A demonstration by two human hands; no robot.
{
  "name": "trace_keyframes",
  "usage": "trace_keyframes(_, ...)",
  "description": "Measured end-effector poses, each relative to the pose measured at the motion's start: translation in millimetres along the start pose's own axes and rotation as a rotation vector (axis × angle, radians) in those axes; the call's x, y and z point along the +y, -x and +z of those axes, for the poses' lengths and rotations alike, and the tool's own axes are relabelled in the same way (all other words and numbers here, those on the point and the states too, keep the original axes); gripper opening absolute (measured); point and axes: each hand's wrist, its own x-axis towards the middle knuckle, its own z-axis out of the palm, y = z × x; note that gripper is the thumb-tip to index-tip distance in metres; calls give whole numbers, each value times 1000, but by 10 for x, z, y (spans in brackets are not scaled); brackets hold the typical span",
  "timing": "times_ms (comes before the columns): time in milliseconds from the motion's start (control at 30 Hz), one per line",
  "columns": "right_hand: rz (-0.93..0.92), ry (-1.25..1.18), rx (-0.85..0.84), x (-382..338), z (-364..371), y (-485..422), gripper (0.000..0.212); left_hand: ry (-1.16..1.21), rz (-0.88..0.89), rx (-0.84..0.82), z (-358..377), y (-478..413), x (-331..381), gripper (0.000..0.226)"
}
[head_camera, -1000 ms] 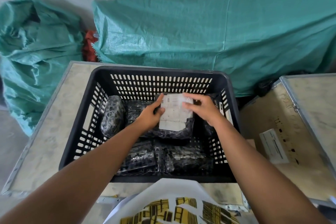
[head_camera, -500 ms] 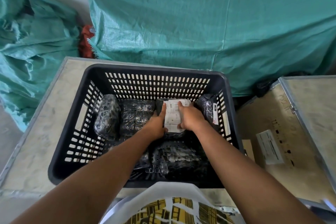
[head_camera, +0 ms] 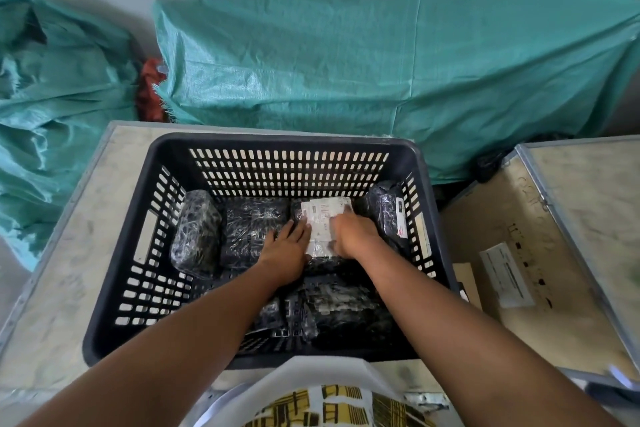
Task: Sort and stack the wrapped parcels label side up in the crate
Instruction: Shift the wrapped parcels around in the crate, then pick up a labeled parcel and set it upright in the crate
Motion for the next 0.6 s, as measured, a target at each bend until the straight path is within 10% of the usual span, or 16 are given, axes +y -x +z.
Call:
trace_keyframes(233, -81, -372, 692, 332, -468, 558, 40, 58, -10, 38, 44, -53, -59, 79)
trace_keyframes(400, 175, -263, 433, 520, -297, 780, 87, 73, -21, 42, 63, -78, -72, 80)
trace_keyframes(600, 178, -308, 438, 430, -91, 712, 84, 97, -14, 48, 46, -57, -78, 80)
